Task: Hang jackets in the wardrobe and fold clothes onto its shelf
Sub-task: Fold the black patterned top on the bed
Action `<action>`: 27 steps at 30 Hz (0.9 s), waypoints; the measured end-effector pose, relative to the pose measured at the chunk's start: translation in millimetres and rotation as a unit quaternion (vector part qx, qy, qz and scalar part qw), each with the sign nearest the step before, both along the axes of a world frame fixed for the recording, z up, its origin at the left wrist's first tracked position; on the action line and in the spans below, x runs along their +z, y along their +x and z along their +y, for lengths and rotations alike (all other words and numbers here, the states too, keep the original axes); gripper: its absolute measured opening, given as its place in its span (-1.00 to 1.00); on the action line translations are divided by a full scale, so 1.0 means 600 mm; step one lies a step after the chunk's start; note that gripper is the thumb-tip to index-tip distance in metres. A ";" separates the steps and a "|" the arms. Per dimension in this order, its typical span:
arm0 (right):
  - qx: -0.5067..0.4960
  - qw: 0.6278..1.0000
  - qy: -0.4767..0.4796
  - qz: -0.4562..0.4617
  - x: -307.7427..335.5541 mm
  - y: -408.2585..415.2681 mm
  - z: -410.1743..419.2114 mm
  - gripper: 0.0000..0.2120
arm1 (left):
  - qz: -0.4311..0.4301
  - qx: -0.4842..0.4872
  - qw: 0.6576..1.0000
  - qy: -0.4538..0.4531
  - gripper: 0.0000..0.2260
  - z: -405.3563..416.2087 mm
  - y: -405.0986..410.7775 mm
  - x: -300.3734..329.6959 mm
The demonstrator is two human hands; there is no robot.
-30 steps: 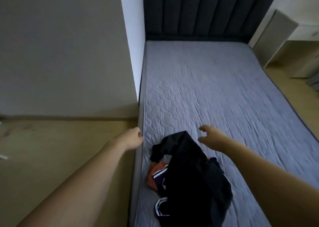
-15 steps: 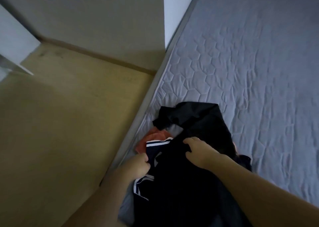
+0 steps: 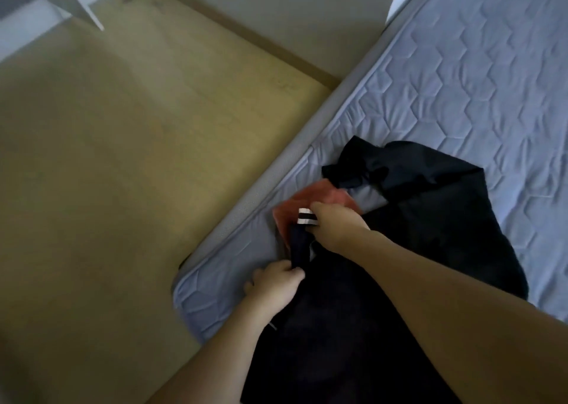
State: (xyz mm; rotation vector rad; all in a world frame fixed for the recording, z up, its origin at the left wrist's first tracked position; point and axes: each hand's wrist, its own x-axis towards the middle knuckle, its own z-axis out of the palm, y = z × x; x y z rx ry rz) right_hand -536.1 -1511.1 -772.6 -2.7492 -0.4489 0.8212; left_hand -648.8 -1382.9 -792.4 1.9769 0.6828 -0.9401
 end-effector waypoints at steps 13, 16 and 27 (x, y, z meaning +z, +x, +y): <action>-0.330 0.892 0.251 -0.178 0.623 0.053 -0.185 -0.84 | -0.211 -0.084 0.970 -0.091 -0.80 -0.056 0.106 0.504; -0.381 0.856 0.301 -0.178 0.733 0.028 -0.258 -0.82 | -0.210 -0.093 0.971 -0.072 -0.77 -0.097 0.095 0.593; -0.380 0.869 0.311 -0.067 0.690 -0.050 -0.386 -0.87 | -0.108 -0.236 0.966 0.000 -0.72 -0.249 0.029 0.552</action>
